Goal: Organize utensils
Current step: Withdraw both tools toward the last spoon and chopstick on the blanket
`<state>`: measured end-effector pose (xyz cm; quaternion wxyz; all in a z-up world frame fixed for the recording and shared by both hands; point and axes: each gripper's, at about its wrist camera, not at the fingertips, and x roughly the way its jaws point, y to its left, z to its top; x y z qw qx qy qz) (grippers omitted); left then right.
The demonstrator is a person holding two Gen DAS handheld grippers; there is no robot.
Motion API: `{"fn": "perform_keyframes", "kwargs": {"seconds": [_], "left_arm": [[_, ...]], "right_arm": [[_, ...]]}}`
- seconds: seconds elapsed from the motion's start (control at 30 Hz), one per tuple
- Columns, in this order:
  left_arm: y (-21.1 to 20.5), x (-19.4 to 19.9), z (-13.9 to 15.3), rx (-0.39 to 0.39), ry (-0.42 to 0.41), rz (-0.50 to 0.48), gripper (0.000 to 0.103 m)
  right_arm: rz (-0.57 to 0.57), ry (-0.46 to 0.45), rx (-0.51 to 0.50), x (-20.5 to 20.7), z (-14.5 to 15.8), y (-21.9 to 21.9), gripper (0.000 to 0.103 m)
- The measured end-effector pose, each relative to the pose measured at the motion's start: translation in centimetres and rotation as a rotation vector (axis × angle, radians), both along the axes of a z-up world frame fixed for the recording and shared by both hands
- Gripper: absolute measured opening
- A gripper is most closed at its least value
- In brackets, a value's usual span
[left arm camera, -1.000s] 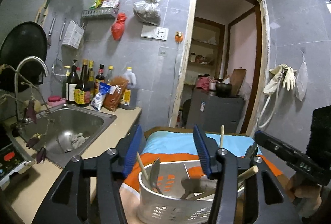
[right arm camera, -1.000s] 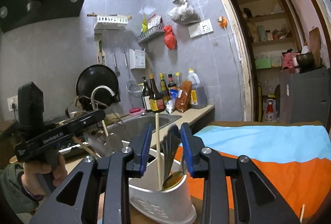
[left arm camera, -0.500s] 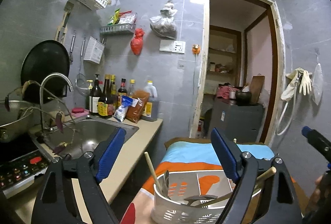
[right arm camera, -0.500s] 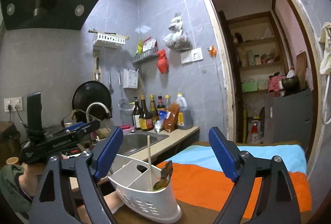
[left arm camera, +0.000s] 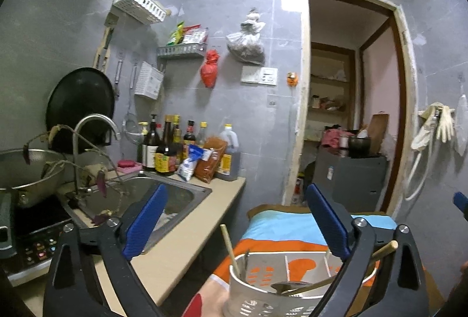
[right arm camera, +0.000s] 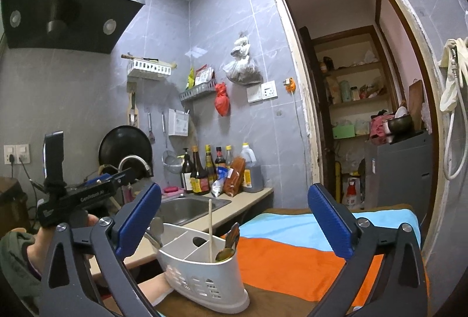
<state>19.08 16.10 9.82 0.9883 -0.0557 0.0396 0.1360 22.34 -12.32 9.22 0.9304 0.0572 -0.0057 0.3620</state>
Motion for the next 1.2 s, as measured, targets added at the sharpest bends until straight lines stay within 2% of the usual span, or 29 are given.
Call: {"fn": "perform_keyframes", "kwargs": {"seconds": [0.3,0.6,0.87,1.2], "left_arm": [[0.7,1.1,0.5,-0.042,0.035,-0.005,0.096],[0.0,0.3,1.7,-0.043,-0.005,-0.023,0.096],[-2.1,-2.2,2.7,-0.037,-0.061,-0.079,0.096],[-6.3,-5.6,2.5,-0.042,-0.080,-0.197,0.098]], "right_arm": [[-0.005,-0.002,-0.001,-0.1,0.0,-0.1,0.103],[-0.025,0.001,0.025,-0.6,-0.1,-1.5,0.103],[-0.062,-0.003,0.050,-2.6,0.8,-4.0,0.103],[-0.129,-0.012,0.034,-5.8,1.5,-7.2,0.103]]}}
